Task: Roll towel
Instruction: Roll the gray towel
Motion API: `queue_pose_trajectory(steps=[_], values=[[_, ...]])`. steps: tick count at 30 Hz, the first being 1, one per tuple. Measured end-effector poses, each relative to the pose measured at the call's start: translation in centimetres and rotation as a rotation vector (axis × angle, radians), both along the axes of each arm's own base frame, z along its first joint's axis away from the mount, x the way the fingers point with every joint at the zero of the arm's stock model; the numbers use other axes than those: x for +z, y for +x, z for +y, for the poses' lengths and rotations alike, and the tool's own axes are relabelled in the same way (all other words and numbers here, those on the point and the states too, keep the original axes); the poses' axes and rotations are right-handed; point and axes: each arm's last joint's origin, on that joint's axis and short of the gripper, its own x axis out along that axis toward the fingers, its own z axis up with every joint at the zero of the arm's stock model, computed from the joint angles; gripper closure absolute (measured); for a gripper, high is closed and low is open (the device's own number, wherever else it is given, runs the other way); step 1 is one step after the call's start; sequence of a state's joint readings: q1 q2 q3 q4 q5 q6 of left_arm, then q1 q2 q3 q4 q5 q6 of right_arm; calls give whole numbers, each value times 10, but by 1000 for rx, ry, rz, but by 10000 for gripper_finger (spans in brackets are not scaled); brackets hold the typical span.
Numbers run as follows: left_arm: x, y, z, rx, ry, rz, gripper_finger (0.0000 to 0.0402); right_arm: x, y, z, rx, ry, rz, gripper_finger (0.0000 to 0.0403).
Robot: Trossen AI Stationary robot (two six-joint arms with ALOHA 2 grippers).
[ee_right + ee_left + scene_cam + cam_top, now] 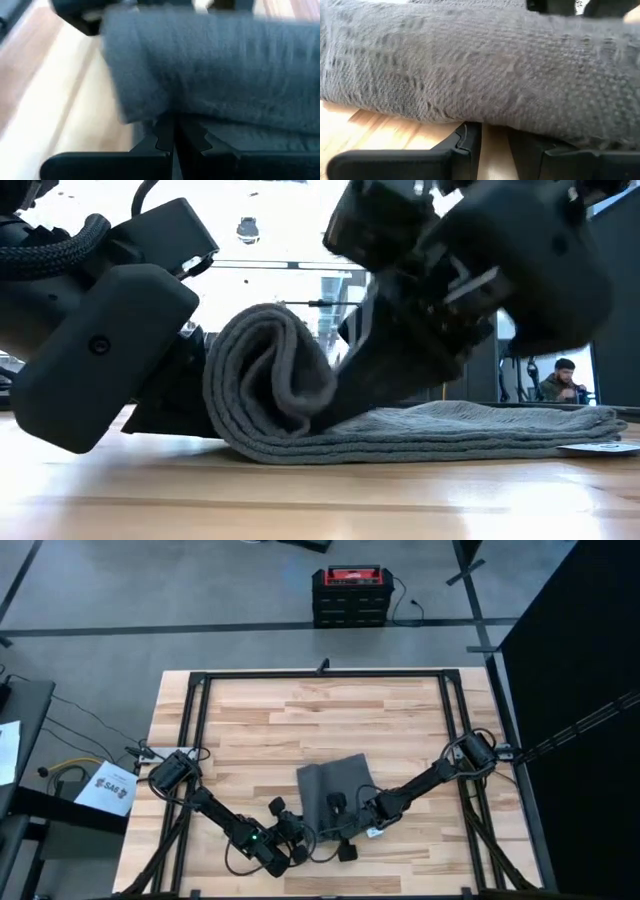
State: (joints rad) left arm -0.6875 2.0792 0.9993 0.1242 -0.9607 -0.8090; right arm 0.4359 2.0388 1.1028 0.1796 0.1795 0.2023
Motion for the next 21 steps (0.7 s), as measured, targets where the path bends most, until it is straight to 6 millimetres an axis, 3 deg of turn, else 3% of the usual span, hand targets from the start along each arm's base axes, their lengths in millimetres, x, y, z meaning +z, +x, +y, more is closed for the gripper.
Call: queue_pose_trajectory(steps=[10, 16, 21], values=[[0, -1, -1, -15, -5, 12, 325, 2, -2, -6, -1, -42, 32, 403], [0, -1, -1, -19, -1, 15, 325, 23, -16, -12, -62, -157, 90, 403], [0, -1, -2, -20, -1, 15, 325, 40, -15, -7, -62, -130, -4, 403]])
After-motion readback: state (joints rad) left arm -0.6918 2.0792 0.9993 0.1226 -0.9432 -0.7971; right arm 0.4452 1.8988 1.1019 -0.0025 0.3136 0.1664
